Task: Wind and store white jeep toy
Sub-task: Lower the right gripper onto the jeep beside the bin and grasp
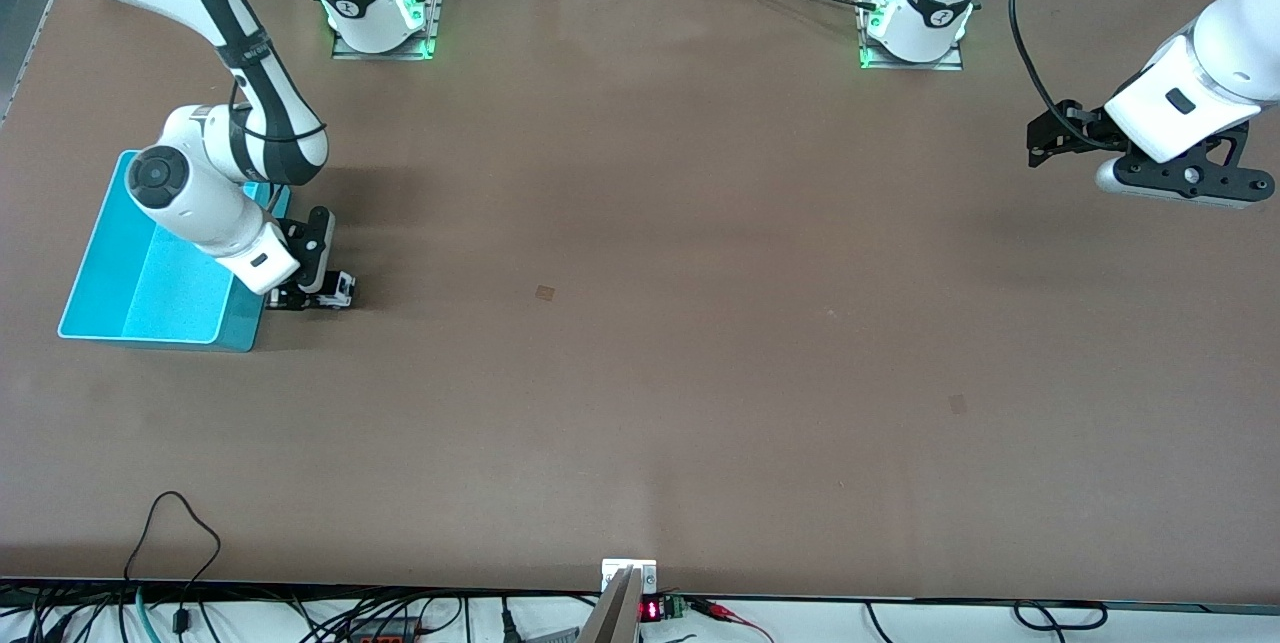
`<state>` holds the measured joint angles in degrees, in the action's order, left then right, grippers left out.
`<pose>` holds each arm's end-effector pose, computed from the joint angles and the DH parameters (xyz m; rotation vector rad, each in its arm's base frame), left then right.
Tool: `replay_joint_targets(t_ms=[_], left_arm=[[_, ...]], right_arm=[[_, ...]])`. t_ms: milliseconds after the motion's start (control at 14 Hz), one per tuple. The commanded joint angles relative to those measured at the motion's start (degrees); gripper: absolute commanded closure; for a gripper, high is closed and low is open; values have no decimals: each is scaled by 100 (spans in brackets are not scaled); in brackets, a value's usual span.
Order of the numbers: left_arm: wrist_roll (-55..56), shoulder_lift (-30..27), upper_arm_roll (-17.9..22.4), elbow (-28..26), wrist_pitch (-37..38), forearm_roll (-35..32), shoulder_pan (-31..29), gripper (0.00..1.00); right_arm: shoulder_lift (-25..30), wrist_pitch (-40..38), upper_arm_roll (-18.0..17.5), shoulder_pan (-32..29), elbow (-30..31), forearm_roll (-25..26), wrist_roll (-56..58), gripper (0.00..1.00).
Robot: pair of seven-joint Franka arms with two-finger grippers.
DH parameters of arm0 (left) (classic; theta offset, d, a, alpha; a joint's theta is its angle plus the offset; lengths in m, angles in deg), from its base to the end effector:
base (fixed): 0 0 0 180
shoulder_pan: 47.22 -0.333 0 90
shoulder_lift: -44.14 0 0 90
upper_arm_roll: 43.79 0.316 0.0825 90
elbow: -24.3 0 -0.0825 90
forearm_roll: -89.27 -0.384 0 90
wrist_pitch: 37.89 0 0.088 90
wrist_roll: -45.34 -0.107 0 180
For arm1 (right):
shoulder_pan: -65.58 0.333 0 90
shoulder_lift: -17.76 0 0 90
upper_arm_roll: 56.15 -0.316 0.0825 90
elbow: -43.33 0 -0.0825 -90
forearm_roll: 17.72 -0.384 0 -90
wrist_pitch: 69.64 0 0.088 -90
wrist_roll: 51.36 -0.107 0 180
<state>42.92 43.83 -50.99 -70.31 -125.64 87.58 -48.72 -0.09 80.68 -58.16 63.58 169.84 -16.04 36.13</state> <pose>0.5427 -0.0511 0.5866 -3.0953 0.2205 0.1762 0.5648 0.0008 0.2473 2.1892 2.1434 0.1101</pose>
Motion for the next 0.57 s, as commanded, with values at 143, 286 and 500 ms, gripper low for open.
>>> replay_joint_targets(t_ms=[143,286,500], left_arm=[[49,30,-63,118,22,-103,-26,0],[49,22,-45,118,21,-95,-26,0],[5,30,-54,118,-14,-112,-17,0]], right_arm=[[387,-99,-10,-89,-205,-441,-660,100],[597,-178,7,-89,-223,-441,-1320,100],[861,-502,95,-203,-232,-441,-2120,100]])
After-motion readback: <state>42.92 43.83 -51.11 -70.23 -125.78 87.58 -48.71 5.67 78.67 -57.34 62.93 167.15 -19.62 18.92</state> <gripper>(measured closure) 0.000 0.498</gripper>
